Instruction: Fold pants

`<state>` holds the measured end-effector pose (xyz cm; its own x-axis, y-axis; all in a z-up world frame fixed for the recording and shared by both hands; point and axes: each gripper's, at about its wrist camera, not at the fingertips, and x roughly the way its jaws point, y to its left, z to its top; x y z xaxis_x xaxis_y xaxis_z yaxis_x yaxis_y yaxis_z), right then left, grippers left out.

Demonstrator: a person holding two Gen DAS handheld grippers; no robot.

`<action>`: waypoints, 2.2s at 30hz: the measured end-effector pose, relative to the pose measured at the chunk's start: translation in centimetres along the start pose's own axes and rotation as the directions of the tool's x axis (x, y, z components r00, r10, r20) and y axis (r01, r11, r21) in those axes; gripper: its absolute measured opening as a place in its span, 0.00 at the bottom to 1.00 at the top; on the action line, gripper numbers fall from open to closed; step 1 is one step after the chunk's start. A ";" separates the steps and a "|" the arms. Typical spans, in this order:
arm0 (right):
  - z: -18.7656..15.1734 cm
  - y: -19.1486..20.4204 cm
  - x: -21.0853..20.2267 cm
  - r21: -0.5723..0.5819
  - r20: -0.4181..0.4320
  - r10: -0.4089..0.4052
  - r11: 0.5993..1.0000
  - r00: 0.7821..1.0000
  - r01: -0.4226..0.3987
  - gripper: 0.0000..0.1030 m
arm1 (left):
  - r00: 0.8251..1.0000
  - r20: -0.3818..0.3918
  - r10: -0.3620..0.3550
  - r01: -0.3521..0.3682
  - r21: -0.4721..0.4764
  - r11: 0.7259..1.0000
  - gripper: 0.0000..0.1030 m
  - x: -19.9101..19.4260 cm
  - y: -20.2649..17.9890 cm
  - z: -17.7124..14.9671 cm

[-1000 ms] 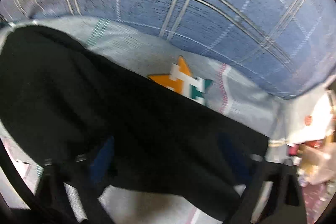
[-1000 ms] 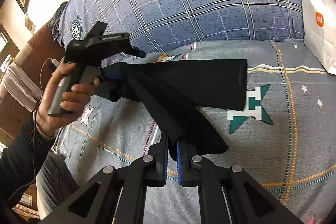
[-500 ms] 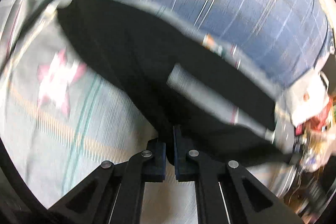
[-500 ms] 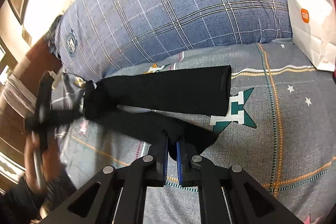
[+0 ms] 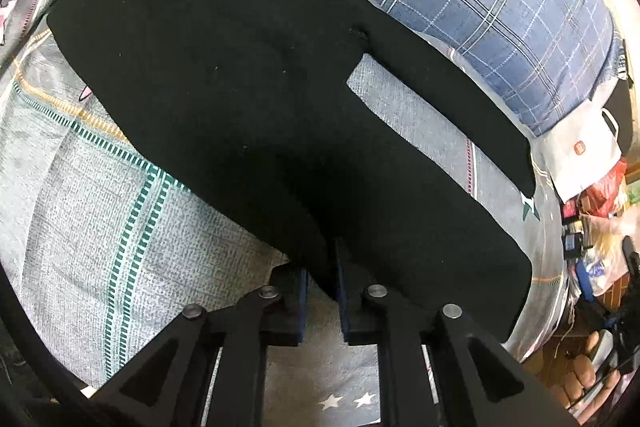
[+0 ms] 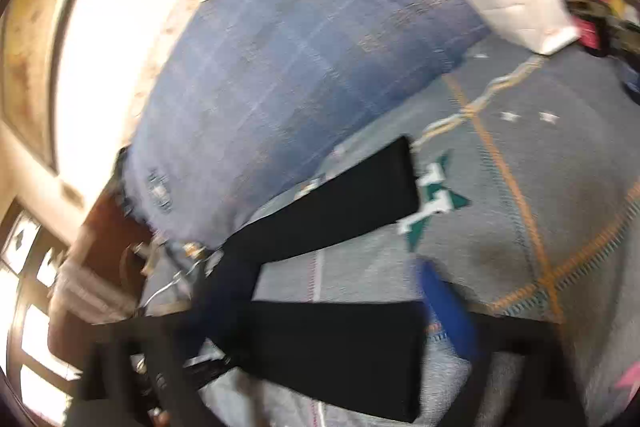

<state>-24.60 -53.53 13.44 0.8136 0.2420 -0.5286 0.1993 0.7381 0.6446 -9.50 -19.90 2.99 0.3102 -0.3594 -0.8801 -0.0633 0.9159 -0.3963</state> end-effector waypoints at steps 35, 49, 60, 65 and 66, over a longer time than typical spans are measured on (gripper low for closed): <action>-5.5 2.7 9.3 -0.261 -0.058 -0.585 0.791 0.809 0.553 0.45 | 0.994 0.102 0.043 -0.057 0.137 0.989 0.38 0.2 -0.5 0.5; -1.0 5.2 5.2 -0.315 0.046 -0.542 0.789 0.839 0.528 0.09 | 0.981 0.174 -0.086 0.060 0.153 0.986 0.06 -3.1 -2.6 -1.9; -1.3 0.9 8.7 -0.222 -0.089 -0.569 0.812 0.818 0.540 0.22 | 0.996 0.082 -0.027 0.009 0.209 0.978 0.40 -0.3 -2.6 -1.8; -2.0 2.5 5.1 -0.146 0.006 -0.426 0.895 0.905 0.422 0.33 | 0.988 0.138 -0.070 0.038 0.220 0.975 0.56 -3.3 -1.6 -1.4; -2.2 3.1 4.8 -0.129 0.016 -0.405 0.906 0.914 0.404 0.61 | 0.986 0.150 -0.077 0.046 0.205 0.978 0.59 -3.9 -1.0 -1.1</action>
<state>-21.31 -48.69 11.64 0.6719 -0.0879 -0.7354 0.4381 0.8477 0.2990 -11.75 -19.57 6.54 0.4534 -0.3983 -0.7974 0.1463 0.9157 -0.3742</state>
